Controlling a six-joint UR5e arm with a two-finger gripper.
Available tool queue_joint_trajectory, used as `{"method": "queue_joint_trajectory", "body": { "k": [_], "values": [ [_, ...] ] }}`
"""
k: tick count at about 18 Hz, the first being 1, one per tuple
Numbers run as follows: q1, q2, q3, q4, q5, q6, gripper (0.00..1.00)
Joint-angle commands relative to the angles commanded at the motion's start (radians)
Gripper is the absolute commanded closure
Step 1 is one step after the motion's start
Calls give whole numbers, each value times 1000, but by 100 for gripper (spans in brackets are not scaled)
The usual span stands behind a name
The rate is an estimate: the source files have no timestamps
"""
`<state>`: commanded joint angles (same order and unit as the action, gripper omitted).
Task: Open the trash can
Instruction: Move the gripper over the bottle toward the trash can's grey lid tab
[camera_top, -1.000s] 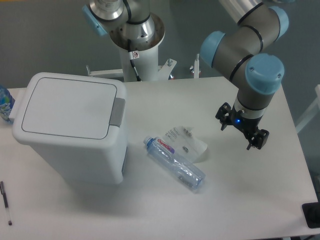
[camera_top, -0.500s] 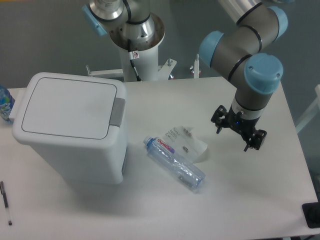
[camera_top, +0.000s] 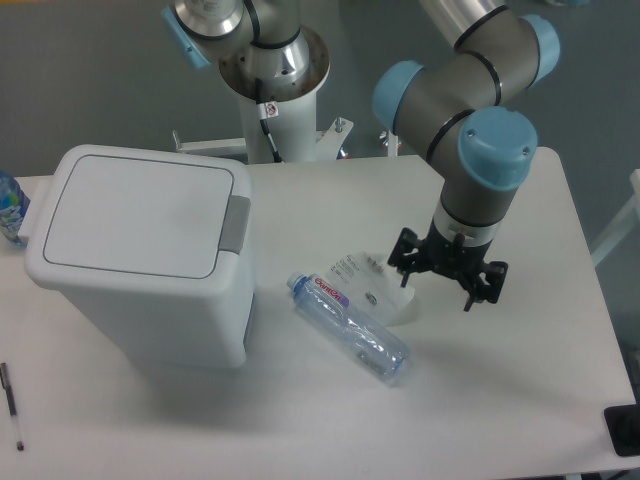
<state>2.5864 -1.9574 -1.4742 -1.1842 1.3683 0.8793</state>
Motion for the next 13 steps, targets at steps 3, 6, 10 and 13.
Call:
{"method": "queue_joint_trajectory", "body": {
  "k": [3, 6, 10, 13],
  "values": [
    [-54, -9, 23, -3, 1, -120, 0],
    [-77, -20, 78, -63, -14, -180, 0],
    [-80, -11, 153, -240, -81, -183, 0],
    [-92, 9, 187, -346, -100, -181, 0]
  ]
}}
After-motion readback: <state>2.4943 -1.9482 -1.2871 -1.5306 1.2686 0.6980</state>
